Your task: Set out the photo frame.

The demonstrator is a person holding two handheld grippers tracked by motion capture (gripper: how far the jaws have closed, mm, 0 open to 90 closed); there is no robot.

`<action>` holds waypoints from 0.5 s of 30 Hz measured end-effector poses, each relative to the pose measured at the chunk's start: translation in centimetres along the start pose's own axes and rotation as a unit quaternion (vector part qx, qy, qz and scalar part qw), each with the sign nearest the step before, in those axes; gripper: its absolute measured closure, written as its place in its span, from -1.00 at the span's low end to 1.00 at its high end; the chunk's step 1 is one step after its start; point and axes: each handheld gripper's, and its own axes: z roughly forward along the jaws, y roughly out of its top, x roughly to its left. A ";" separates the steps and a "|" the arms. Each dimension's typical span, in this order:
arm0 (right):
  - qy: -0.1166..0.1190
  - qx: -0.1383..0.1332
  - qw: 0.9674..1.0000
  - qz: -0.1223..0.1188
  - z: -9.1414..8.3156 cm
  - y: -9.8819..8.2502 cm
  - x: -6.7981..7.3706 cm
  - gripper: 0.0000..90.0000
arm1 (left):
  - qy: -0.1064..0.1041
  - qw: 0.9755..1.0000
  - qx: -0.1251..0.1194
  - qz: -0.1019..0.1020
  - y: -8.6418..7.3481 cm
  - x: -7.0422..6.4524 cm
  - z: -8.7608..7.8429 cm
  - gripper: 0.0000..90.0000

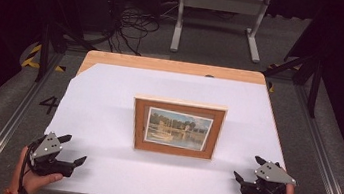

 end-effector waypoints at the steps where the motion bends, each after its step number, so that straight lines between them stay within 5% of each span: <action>1: -0.003 0.000 1.000 -0.002 -0.1 0.0 -0.1 -0.69 | -0.001 1.000 0.000 0.000 0.0 0.0 0.0 -0.72; 7: -0.008 -0.006 1.000 0.014 -0.2 -0.1 -0.4 -0.70 | -0.005 1.000 -0.002 0.002 0.1 -0.3 0.2 -0.72; 15: -0.011 -0.004 1.000 -0.003 -0.2 0.2 0.2 -0.70 | -0.009 1.000 0.001 0.003 0.1 -0.4 0.4 -0.72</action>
